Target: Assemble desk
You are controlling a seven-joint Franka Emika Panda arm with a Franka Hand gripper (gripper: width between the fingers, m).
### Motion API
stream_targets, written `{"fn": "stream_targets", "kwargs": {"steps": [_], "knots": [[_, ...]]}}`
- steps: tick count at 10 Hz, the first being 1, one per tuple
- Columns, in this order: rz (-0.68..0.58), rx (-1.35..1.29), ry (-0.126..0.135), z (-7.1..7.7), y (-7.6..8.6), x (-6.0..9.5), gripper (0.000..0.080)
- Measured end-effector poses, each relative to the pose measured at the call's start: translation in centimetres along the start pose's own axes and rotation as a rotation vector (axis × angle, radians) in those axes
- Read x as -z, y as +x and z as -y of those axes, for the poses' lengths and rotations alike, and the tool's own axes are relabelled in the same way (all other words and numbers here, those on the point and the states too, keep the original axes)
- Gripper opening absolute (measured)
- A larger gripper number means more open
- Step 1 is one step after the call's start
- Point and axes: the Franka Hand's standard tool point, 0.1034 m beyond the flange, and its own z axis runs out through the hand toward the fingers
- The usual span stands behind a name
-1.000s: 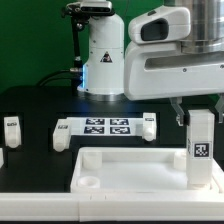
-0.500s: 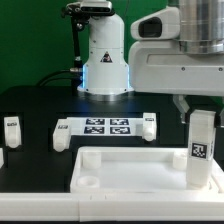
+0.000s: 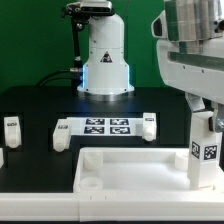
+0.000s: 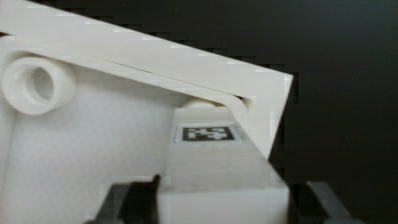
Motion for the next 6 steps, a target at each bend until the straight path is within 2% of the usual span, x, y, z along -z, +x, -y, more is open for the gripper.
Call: {"fn": "stream_targets", "kwargs": {"steps": [1, 2, 3, 4, 6], "knots": [[0.000, 0.058, -0.001, -0.04, 0.00, -0.09, 0.0435], [-0.011, 0.253, -0.004, 0.00, -0.08, -0.14, 0.0564], [-0.026, 0.439, -0.007, 0.14, -0.58, -0.21, 0.0564], [-0.029, 0.589, -0.017, 0.09, -0.87, -0.11, 0.0632], [-0.028, 0.724, -0.019, 0.06, -0.73, -0.18, 0.0644]]}}
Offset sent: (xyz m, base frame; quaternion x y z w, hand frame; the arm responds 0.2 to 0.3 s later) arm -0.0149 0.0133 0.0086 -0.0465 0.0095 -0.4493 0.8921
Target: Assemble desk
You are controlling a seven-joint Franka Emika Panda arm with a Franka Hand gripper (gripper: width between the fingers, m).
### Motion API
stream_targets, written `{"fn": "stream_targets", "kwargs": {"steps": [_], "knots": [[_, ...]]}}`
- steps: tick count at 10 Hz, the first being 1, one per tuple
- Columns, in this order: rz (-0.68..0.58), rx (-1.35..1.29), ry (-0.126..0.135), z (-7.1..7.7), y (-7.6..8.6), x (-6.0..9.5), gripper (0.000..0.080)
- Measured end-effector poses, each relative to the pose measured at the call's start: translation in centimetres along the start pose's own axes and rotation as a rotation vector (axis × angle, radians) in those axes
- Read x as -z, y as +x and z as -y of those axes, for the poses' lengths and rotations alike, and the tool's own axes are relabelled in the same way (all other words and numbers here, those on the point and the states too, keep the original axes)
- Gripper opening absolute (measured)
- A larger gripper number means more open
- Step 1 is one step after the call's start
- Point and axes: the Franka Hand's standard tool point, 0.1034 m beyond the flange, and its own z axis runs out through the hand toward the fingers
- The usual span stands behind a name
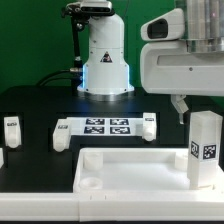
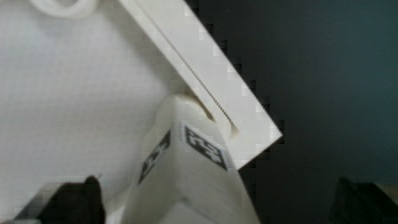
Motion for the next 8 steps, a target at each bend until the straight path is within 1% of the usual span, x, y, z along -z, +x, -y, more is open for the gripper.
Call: {"fn": "stream_targets", "kwargs": {"steps": [1, 2, 3, 4, 5, 7, 8], "knots": [[-0.002, 0.046, 0.000, 0.01, 0.02, 0.03, 0.0644], [-0.043, 0.289, -0.019, 0.00, 0.49, 0.22, 0.0649], [-0.086, 0.465, -0.022, 0.06, 0.79, 0.10, 0.0649], [-0.100, 0.517, -0.019, 0.00, 0.74, -0.20, 0.0649], [-0.097, 0.497, -0.019, -0.05, 0.71, -0.21, 0.0649], [-0.097, 0.490, -0.018, -0.07, 0.72, -0.23, 0.0372], [-0.098, 0.411, -0.019, -0.40, 0.89, -0.27, 0.0292]]}}
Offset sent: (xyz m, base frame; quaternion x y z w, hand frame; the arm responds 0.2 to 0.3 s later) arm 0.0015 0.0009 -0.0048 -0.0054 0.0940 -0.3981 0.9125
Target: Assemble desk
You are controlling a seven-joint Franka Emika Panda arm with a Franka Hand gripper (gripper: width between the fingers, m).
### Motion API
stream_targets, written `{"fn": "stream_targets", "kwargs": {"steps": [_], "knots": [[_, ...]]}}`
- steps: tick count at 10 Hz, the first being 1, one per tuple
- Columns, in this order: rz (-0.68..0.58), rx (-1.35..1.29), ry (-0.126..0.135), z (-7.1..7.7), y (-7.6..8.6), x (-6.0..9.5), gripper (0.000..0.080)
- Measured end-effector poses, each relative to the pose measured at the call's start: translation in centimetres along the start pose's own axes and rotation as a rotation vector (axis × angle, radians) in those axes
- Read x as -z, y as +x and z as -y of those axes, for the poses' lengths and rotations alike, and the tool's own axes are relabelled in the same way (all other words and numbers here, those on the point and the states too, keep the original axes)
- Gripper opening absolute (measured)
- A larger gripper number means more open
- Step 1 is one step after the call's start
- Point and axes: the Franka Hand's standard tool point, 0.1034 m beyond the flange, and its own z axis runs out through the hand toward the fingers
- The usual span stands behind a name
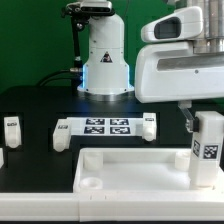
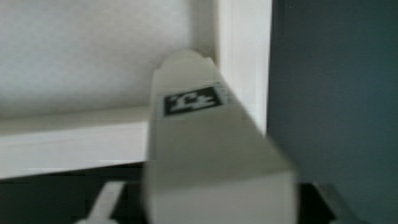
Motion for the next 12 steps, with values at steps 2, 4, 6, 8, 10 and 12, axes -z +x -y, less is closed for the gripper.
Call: {"fn": "stream_targets", "kwargs": {"steps": [2, 4, 6, 8, 10, 12], "knots": [[0.000, -0.178, -0.006, -0.2, 0.1, -0.1, 0.0292], [0.000, -0.471, -0.013, -0.6, 0.2, -0.1, 0.0292], [0.008, -0.980, -0.019, -0.3, -0.2, -0.2, 0.0292], [0.020, -1.264, 0.009, -0.6, -0.4, -0.2, 0.0292], [0.026, -1.279, 0.011, -0.4, -0.5, -0.2, 0.0296], [0.018, -1.023, -0.019, -0.1, -0.9, -0.4, 0.0498]]}}
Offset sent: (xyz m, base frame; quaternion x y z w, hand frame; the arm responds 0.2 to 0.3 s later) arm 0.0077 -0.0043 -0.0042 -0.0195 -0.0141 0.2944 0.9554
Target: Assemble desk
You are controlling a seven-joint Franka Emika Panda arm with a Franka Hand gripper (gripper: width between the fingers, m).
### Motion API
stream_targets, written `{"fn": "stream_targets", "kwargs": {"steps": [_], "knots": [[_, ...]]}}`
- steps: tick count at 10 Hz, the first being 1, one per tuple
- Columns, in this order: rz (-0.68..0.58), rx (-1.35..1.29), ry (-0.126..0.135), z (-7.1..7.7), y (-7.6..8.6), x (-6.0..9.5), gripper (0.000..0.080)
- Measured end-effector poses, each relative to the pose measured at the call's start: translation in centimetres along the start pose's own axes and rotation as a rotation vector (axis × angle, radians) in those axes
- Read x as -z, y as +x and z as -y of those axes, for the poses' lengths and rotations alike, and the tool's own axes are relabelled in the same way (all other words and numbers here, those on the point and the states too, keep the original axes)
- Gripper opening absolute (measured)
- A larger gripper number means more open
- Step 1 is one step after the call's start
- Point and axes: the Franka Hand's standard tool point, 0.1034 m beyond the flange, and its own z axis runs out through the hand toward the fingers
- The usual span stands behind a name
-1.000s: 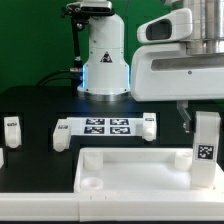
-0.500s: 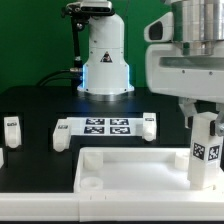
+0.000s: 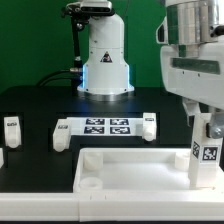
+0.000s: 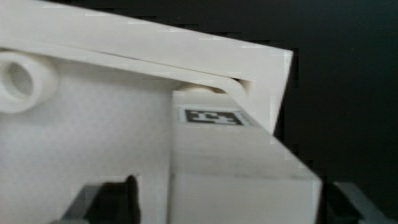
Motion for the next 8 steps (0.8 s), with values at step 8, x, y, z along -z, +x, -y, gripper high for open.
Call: {"fn": "stream_targets", "kwargs": {"steps": [8], "knots": [[0.004, 1.153, -0.034, 0.0, -0.3, -0.1, 0.0649]]}}
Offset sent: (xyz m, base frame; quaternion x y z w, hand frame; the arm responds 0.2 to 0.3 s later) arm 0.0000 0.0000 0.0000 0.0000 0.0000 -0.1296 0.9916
